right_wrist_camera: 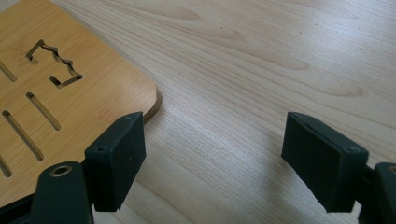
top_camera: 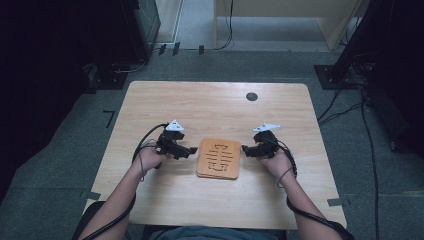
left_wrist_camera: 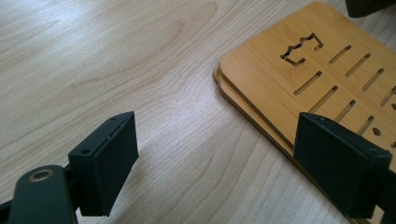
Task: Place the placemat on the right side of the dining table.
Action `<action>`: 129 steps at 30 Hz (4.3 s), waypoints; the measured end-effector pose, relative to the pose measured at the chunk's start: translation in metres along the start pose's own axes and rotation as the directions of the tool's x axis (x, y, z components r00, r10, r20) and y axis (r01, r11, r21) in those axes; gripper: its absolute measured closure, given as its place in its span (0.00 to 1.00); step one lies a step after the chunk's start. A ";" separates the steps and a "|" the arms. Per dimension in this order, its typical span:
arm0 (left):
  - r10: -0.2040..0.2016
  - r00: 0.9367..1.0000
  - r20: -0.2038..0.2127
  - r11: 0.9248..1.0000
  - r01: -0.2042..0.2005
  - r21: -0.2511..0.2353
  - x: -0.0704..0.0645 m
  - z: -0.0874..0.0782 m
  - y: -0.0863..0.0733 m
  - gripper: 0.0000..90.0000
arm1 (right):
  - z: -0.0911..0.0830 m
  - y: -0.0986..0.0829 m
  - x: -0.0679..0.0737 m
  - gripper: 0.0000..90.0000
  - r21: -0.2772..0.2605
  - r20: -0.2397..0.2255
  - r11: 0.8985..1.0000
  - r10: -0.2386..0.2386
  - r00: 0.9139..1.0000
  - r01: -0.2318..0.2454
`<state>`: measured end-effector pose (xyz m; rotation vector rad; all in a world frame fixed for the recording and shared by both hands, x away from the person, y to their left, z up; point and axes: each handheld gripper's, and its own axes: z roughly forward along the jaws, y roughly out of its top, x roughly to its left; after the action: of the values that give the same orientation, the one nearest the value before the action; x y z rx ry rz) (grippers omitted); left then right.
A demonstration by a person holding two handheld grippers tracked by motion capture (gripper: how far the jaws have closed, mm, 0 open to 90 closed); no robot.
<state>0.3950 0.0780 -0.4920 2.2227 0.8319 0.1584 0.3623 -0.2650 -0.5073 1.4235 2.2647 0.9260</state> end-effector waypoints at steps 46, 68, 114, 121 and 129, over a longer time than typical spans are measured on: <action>0.035 0.999 0.022 0.999 -0.035 -0.004 -0.009 -0.006 -0.005 0.16 | 0.007 0.013 0.009 0.24 -0.002 -0.045 0.999 -0.049 0.998 0.049; 0.011 0.999 0.049 1.000 -0.011 0.002 -0.011 -0.005 -0.004 0.17 | 0.013 0.014 0.009 0.25 0.001 -0.047 0.999 -0.047 0.998 0.047; 0.021 0.997 0.077 1.000 -0.022 0.014 -0.021 -0.002 -0.003 0.37 | 0.018 0.014 0.043 0.23 -0.006 -0.080 0.995 -0.096 0.992 0.096; 0.015 0.997 0.076 1.000 -0.016 0.022 -0.021 -0.003 -0.005 0.37 | 0.017 0.016 0.046 0.23 -0.009 -0.083 0.995 -0.097 0.992 0.097; 0.014 0.997 0.076 0.999 -0.017 0.031 -0.021 -0.003 -0.006 0.37 | 0.018 0.018 0.047 0.22 -0.010 -0.083 0.996 -0.092 0.992 0.091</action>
<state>0.3750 0.0700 -0.4914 2.2507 0.7808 0.0678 0.3629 -0.2113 -0.5056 1.2892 2.3630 0.9801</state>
